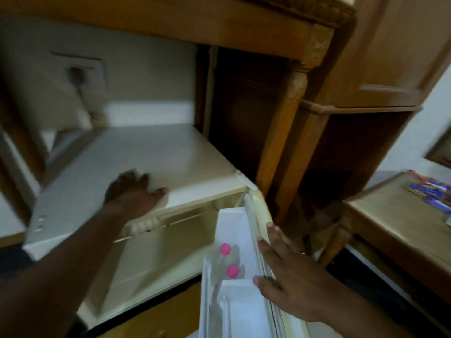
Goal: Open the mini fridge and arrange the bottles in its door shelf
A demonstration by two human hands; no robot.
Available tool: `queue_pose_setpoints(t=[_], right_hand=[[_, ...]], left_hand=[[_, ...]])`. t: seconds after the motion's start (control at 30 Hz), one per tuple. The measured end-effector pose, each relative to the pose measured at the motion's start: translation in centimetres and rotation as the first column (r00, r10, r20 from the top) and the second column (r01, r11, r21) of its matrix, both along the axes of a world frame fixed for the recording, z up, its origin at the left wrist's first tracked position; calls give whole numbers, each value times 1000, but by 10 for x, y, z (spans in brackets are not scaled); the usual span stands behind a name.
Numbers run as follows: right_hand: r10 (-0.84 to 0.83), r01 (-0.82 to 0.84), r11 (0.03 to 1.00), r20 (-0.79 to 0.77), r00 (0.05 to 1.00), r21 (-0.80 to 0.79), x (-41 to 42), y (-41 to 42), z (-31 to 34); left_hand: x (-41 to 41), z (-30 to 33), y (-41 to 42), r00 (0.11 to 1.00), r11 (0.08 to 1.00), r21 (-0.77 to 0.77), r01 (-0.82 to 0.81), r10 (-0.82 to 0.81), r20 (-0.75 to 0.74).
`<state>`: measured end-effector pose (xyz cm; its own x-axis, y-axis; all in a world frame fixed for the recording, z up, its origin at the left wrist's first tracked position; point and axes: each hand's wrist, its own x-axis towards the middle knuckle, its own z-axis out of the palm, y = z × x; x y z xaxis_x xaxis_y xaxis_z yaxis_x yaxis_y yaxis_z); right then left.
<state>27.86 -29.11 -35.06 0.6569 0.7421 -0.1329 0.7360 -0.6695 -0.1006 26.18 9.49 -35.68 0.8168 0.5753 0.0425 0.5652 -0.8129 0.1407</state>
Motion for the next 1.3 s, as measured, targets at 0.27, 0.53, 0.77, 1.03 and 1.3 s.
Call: queue_pose_setpoints(t=[0.27, 0.53, 0.77, 1.03, 1.3], right_hand=[[178, -188, 977, 100, 979, 97, -4, 95, -22], [145, -152, 967, 48, 988, 205, 0, 186, -18], [100, -123, 968, 113, 989, 218, 18, 236, -18], [46, -84, 974, 177, 983, 209, 30, 259, -20], [70, -67, 996, -53, 996, 59, -18, 208, 55]], left_hand=[[-82, 0, 3, 972, 972, -45, -231, 229, -47], [-121, 4, 11, 998, 985, -170, -42, 33, -58], [-122, -11, 4, 996, 993, -91, -78, 73, -52], [-116, -23, 11, 994, 995, -3, -104, 104, 41], [-167, 63, -37, 988, 953, -259, -155, 144, -63]])
